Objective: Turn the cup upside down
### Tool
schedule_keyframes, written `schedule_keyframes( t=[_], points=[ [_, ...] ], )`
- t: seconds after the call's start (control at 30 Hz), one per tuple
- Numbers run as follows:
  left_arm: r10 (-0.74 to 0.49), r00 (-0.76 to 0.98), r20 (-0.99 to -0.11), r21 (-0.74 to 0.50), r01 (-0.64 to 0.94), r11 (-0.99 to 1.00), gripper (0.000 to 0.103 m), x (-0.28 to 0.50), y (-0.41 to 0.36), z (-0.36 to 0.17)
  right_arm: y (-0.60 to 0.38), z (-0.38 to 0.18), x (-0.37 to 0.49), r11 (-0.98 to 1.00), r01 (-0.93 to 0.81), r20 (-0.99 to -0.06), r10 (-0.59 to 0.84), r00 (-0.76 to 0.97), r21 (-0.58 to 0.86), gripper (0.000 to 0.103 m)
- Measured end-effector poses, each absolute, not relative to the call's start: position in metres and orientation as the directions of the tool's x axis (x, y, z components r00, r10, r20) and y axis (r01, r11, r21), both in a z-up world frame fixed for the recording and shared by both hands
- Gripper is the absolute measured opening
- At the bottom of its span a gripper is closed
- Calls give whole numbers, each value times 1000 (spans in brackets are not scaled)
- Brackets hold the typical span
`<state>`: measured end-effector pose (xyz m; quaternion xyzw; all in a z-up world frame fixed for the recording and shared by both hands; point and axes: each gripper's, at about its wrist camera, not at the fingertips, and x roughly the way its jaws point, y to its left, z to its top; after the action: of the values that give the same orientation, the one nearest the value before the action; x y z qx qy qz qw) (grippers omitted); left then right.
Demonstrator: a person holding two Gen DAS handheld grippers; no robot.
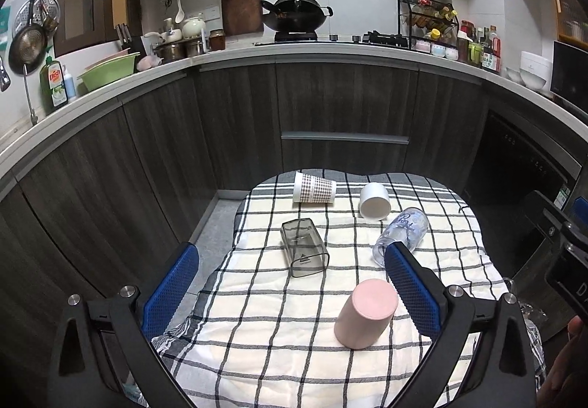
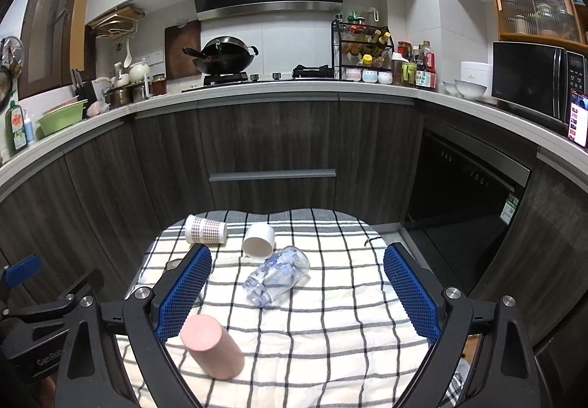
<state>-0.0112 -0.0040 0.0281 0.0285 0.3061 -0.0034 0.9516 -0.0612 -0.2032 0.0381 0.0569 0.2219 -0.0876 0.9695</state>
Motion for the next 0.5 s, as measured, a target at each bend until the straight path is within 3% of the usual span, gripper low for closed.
schedule_keyframes(
  t=[0.5],
  points=[
    [13, 824, -566, 63, 28, 998, 103, -18, -7, 32, -204, 37, -63, 980, 187, -441, -137, 887, 72, 95]
  ],
)
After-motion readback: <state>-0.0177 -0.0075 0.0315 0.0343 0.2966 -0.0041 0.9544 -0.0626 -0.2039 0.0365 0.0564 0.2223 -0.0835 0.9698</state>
